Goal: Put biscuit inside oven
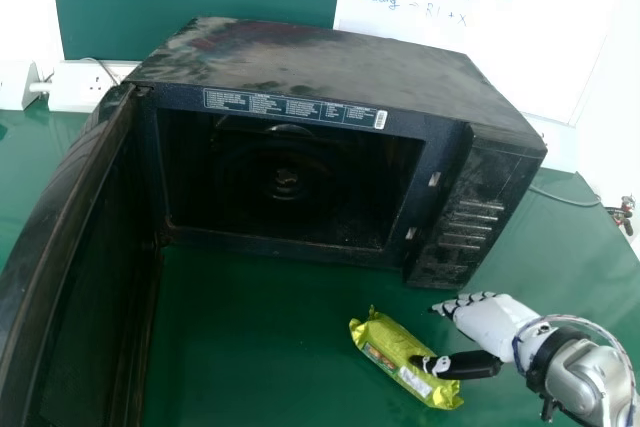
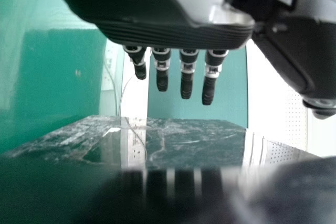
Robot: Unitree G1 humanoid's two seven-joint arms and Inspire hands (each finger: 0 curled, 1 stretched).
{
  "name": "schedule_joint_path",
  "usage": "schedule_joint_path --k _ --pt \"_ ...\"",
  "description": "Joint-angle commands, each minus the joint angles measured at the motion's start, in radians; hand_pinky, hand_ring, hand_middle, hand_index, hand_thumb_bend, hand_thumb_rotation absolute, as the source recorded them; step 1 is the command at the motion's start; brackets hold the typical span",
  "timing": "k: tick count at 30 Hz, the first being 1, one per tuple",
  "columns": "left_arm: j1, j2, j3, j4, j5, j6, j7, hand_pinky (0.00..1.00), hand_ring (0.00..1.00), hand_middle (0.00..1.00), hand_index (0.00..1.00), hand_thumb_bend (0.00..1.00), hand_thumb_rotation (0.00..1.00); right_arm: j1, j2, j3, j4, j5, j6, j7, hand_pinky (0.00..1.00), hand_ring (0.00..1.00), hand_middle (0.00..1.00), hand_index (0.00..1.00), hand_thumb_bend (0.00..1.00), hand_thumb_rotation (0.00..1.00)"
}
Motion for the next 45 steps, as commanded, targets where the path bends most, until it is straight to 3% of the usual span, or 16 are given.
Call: schedule_joint_path --k 1,5,9,12,22,27,31,45 --pt "0.009 0.002 -0.002 -0.018 0.012 0.012 0.015 0.97 0.88 0.93 0.92 1.0 1.0 -0.015 -0.032 -0.004 0.009 0.032 -0.02 0.035 1.0 0.94 1.0 1.0 0.84 1.0" --pt "0.006 0.006 -0.002 -0.027 0.018 0.022 0.029 0.93 0.87 0.93 0.92 1.0 1.0 -0.088 -0.089 -0.028 0.017 0.116 -0.013 0.136 1.0 0.94 1.0 1.0 0.84 1.0" --pt "-0.001 0.006 -0.003 -0.026 0.02 0.028 0.039 0.98 0.84 0.93 0.92 1.0 1.0 -0.141 -0.146 -0.079 0.031 0.205 -0.018 0.198 1.0 0.93 1.0 1.0 0.85 1.0" --pt "-0.002 0.005 -0.005 -0.03 0.027 0.03 0.045 0.97 0.86 0.93 0.92 1.0 1.0 -0.137 -0.178 -0.133 0.022 0.25 -0.014 0.225 1.0 0.93 1.0 1.0 0.85 1.0" --pt "-0.013 0.006 -0.007 -0.019 0.025 0.022 0.042 0.95 0.87 0.93 0.92 1.0 1.0 -0.118 -0.202 -0.178 0.02 0.3 -0.033 0.237 1.0 0.93 1.0 1.0 0.85 1.0" --pt "-0.015 0.005 -0.006 -0.018 0.024 0.022 0.04 0.95 0.87 0.93 0.92 1.0 1.0 -0.112 -0.207 -0.184 0.02 0.309 -0.037 0.236 1.0 0.93 1.0 1.0 0.85 1.0" --pt "-0.01 -0.001 -0.013 -0.017 0.023 0.017 0.031 0.93 0.85 0.92 0.91 1.0 1.0 -0.067 -0.157 -0.199 -0.016 0.317 -0.063 0.191 1.0 0.94 1.0 1.0 0.84 1.0" --pt "0.035 -0.002 -0.015 -0.069 0.027 0.046 0.047 1.0 0.88 0.94 0.92 1.0 1.0 -0.027 -0.106 -0.157 -0.085 0.252 -0.025 0.143 1.0 0.94 1.0 1.0 0.85 1.0"
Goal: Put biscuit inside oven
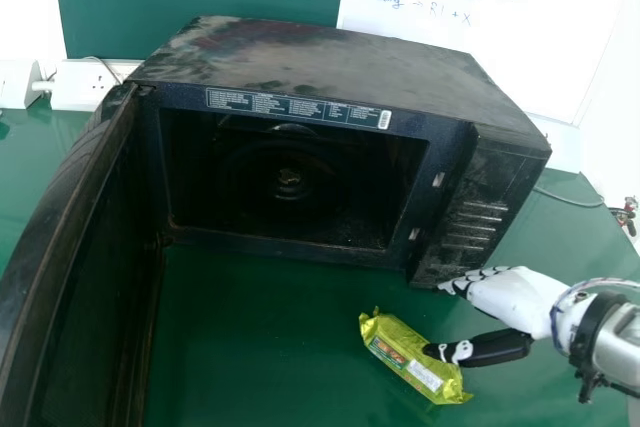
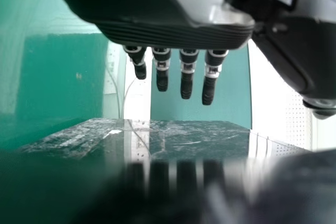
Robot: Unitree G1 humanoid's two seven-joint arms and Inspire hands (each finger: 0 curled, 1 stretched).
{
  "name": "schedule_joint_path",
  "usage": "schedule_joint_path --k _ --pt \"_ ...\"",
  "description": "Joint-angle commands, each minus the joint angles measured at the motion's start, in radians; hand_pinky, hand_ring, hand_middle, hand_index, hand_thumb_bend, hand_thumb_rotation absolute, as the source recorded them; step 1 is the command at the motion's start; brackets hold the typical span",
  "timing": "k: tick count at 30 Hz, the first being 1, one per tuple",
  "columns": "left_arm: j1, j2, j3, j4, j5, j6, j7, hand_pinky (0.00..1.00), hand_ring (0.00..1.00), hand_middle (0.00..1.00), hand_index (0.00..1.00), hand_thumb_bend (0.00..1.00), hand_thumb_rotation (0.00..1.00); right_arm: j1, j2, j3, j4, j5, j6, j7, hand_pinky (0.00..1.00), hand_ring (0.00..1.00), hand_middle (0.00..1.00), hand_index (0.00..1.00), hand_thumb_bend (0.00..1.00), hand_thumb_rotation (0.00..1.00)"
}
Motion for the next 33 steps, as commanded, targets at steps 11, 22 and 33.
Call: schedule_joint_path --k 11,22,33 --pt "0.022 -0.002 -0.01 -0.019 -0.001 0.004 -0.005 1.0 0.88 0.94 0.92 1.0 1.0 0.017 0.034 0.04 -0.003 -0.032 0.007 -0.027 1.0 0.95 1.0 1.0 0.85 1.0" --pt "0.034 -0.009 -0.011 -0.03 0.002 0.003 0.003 1.0 0.91 0.95 0.94 1.0 1.0 0.062 0.078 0.061 -0.004 -0.081 0.012 -0.072 1.0 0.95 1.0 1.0 0.86 1.0" --pt "0.034 -0.008 -0.009 -0.036 0.002 0.01 0.01 1.0 0.89 0.95 0.93 1.0 1.0 0.062 0.105 0.089 -0.003 -0.092 0.021 -0.076 1.0 0.94 1.0 1.0 0.87 1.0"
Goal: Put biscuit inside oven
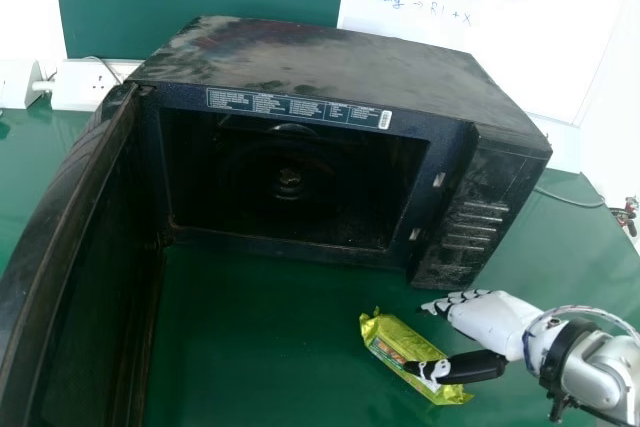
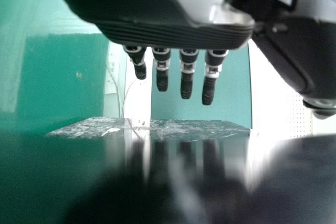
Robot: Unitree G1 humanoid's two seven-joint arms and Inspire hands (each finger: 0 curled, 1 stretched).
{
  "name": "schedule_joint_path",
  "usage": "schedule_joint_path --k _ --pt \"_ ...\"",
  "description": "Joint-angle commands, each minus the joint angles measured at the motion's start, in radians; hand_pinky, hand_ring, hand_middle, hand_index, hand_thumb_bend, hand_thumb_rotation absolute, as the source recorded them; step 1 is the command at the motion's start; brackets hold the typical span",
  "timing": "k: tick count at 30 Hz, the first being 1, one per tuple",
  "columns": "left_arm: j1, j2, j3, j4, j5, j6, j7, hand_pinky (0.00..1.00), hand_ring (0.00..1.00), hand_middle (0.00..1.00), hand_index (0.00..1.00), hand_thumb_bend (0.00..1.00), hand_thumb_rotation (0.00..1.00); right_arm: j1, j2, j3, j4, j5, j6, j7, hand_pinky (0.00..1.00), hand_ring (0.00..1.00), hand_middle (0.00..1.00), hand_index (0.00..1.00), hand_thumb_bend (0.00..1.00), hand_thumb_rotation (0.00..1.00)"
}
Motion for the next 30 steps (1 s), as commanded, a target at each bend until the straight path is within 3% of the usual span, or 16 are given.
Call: schedule_joint_path --k 1,20,25,30 --pt "0.011 -0.002 -0.003 -0.009 0.005 0.002 0.005 1.0 0.88 0.94 0.92 1.0 1.0 0.011 0.014 0.008 -0.005 0.0 0.002 -0.011 1.0 0.94 1.0 1.0 0.87 1.0" --pt "0.015 -0.006 -0.005 -0.011 0.005 -0.005 0.004 1.0 0.89 0.94 0.92 1.0 1.0 0.013 0.06 0.075 0.027 -0.092 -0.003 -0.072 1.0 0.95 1.0 1.0 0.87 0.99" --pt "0.014 -0.011 -0.007 -0.009 0.005 -0.013 0.001 0.93 0.85 0.92 0.9 1.0 1.0 0.032 0.059 0.075 0.035 -0.098 -0.037 -0.098 0.99 0.94 1.0 1.0 0.86 1.0" --pt "0.018 -0.012 -0.004 -0.007 0.006 -0.018 -0.001 0.95 0.87 0.94 0.91 1.0 1.0 0.046 0.053 0.082 0.024 -0.111 -0.036 -0.081 1.0 0.95 1.0 1.0 0.86 1.0"
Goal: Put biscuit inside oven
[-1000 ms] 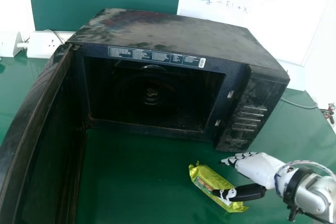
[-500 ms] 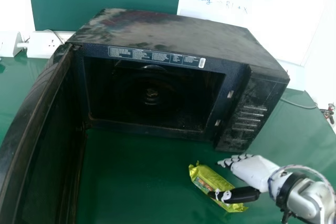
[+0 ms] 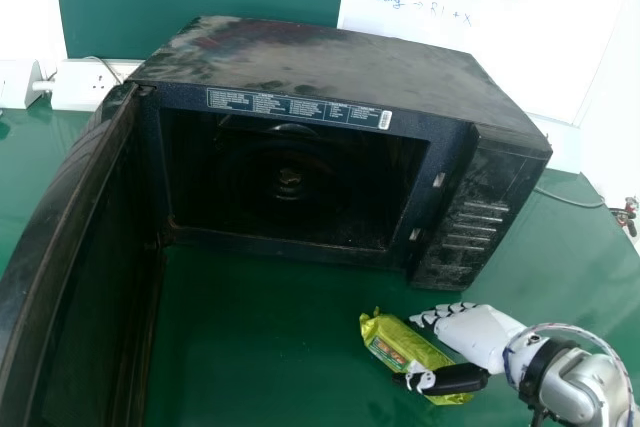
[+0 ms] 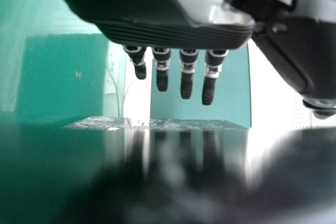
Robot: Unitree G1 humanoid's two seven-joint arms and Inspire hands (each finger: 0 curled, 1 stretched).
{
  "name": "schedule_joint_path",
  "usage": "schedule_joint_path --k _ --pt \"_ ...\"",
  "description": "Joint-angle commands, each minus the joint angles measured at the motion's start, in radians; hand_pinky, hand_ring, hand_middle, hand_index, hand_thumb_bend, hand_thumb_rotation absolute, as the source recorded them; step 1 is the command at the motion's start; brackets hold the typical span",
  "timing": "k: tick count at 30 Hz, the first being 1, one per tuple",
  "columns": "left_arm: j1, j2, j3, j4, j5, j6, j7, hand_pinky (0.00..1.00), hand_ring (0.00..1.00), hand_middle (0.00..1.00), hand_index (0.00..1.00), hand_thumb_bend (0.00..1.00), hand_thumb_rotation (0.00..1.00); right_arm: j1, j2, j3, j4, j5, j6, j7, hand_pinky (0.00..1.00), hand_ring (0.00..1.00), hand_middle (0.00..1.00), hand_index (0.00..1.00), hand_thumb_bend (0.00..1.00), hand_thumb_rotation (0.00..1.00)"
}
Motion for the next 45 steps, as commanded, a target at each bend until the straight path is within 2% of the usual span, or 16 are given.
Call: schedule_joint_path --k 1,4,16,22,27,30,33,38,41,43,45 --pt "0.011 -0.005 0.003 0.002 0.003 -0.018 -0.005 0.96 0.87 0.94 0.91 1.0 1.0 0.019 -0.005 0.01 -0.008 -0.013 -0.007 0.006 1.0 0.95 1.0 1.0 0.86 1.0" --pt "0.007 -0.007 0.004 0.015 0.004 -0.03 -0.011 0.97 0.87 0.94 0.91 1.0 1.0 0.034 0.001 0.012 -0.003 -0.024 -0.009 -0.004 0.99 0.94 1.0 1.0 0.86 1.0" --pt "-0.009 -0.011 0.002 0.044 -0.007 -0.059 -0.03 0.9 0.85 0.91 0.88 1.0 1.0 0.059 0.036 0.05 0.046 -0.146 -0.037 -0.097 1.0 0.94 1.0 1.0 0.83 1.0" --pt "-0.015 -0.012 0.006 0.07 -0.003 -0.093 -0.044 0.97 0.87 0.92 0.89 1.0 1.0 0.068 0.053 0.06 0.056 -0.182 -0.023 -0.13 0.96 0.94 1.0 1.0 0.82 1.0" --pt "-0.022 -0.018 0.009 0.091 0.007 -0.135 -0.053 1.0 0.88 0.93 0.9 1.0 1.0 0.074 0.08 0.067 0.055 -0.225 -0.003 -0.16 0.96 0.93 1.0 1.0 0.81 1.0" --pt "-0.018 -0.028 0.012 0.089 0.028 -0.151 -0.037 1.0 0.88 0.93 0.9 1.0 1.0 0.078 0.102 0.074 0.054 -0.259 0.009 -0.196 0.94 0.93 1.0 1.0 0.81 0.96" --pt "-0.008 -0.039 0.015 0.075 0.053 -0.152 -0.012 1.0 0.9 0.94 0.91 1.0 1.0 0.082 0.123 0.084 0.048 -0.302 0.028 -0.215 0.92 0.94 0.98 1.0 0.85 0.87" --pt "-0.001 -0.051 -0.002 0.045 0.052 -0.14 0.017 1.0 0.91 0.95 0.91 1.0 1.0 0.082 0.149 0.09 0.057 -0.335 0.037 -0.257 0.87 0.9 0.93 0.96 0.8 0.64" --pt "0.015 -0.046 -0.022 0.006 -0.001 -0.082 0.045 1.0 0.91 0.95 0.91 1.0 1.0 0.08 0.155 0.092 0.068 -0.348 0.038 -0.28 0.72 0.81 0.86 0.83 0.86 0.43" --pt "0.01 -0.047 -0.036 -0.003 -0.047 -0.068 0.047 1.0 0.91 0.95 0.91 1.0 1.0 0.079 0.155 0.094 0.071 -0.352 0.039 -0.294 0.59 0.73 0.82 0.74 0.76 0.16" --pt "-0.002 -0.052 -0.041 -0.005 -0.071 -0.065 0.05 1.0 0.91 0.95 0.92 1.0 1.0 0.077 0.157 0.098 0.076 -0.358 0.043 -0.308 0.48 0.59 0.73 0.65 0.67 0.03"
